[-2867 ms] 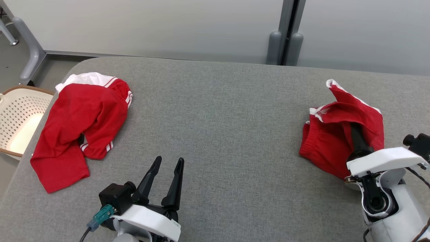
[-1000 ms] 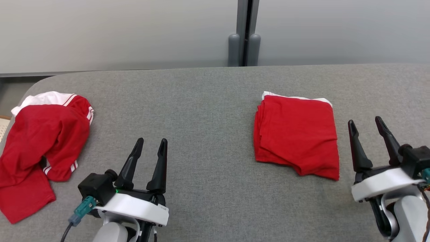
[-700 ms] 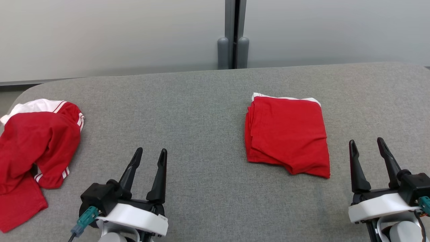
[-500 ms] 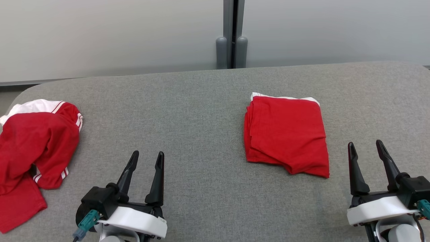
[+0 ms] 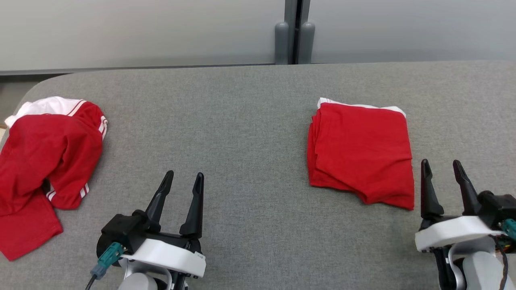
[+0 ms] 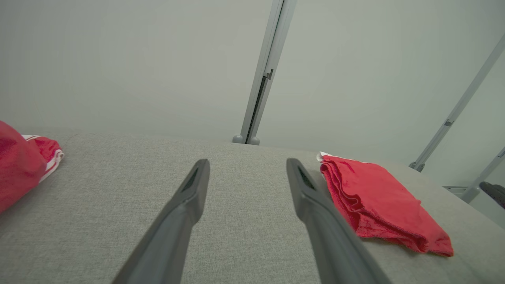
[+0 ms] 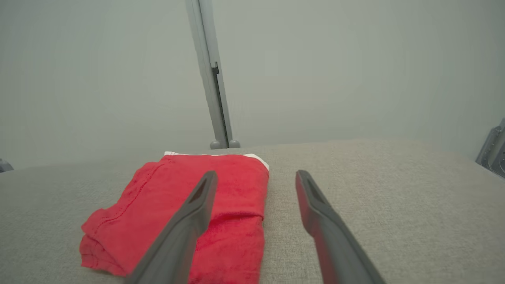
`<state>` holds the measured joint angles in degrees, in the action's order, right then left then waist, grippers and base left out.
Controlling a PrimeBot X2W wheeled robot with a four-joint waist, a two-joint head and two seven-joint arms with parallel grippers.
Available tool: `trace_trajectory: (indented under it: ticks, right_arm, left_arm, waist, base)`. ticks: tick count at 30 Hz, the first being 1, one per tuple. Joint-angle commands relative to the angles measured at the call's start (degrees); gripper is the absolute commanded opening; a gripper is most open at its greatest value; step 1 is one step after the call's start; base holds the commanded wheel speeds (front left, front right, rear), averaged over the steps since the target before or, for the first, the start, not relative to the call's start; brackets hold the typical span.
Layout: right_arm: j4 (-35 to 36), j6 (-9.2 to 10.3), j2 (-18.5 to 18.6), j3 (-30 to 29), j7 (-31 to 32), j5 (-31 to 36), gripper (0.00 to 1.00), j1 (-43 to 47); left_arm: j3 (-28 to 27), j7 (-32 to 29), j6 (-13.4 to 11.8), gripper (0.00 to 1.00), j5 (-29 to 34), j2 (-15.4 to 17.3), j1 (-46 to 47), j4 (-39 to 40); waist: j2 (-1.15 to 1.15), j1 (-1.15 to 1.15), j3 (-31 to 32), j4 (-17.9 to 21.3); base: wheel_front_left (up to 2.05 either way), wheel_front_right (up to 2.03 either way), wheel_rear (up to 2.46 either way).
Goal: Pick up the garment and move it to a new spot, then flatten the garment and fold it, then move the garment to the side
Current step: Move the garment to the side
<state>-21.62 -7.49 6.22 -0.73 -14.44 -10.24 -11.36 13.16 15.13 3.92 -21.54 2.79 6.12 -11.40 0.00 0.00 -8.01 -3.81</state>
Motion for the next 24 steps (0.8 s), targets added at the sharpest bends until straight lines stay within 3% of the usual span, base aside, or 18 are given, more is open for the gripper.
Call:
trace_trajectory:
  ticks: [1, 13, 20, 21, 22, 24]
  right_arm:
    - [-1.04, 0.0, -0.34, 0.33, 0.56, -1.7, 1.0, -1.33]
    - [-14.61, 0.0, 0.09, -3.83, 4.93, -11.72, 1.0, -11.99]
    - [-20.53, 0.0, 0.26, -2.82, 6.73, -13.46, 1.0, -14.69]
    - [-21.48, 0.0, 0.08, -2.43, 7.32, -14.09, 0.43, -14.94]
    - [-22.08, 0.0, 0.15, -2.02, 7.39, -14.47, 0.0, -15.18]
    - [-22.66, 0.0, 0.74, -0.87, 6.47, -14.59, 0.0, -15.59]
  left_arm:
    - [-0.03, 0.01, 0.25, 1.0, -0.14, 0.22, 1.01, -0.05]
    - [1.66, 0.01, 1.0, 1.0, -0.69, 0.22, 4.65, -0.78]
    - [1.48, 0.01, 1.08, 1.0, -0.26, 0.21, 5.18, -1.15]
    - [1.41, 0.01, 1.07, 1.0, -0.2, 0.21, 5.17, -1.21]
    - [1.36, 0.01, 1.05, 1.0, -0.1, 0.22, 5.18, -1.29]
    - [1.33, 0.01, 0.99, 1.0, 0.12, 0.21, 5.25, -1.33]
  waist:
    - [0.0, 0.0, -1.32, -0.88]
    - [0.0, 0.0, -7.13, -4.76]
    - [0.0, 0.0, -7.65, -5.14]
    - [0.0, 0.0, -7.64, -5.09]
    - [0.0, 0.0, -7.59, -5.0]
    - [0.0, 0.0, -7.42, -4.71]
  base:
    - [0.0, 0.0, 0.0]
    - [0.0, 0.0, 0.0]
    - [0.0, 0.0, 0.0]
    - [0.0, 0.0, 0.0]
    - [0.0, 0.0, 0.0]
    - [0.0, 0.0, 0.0]
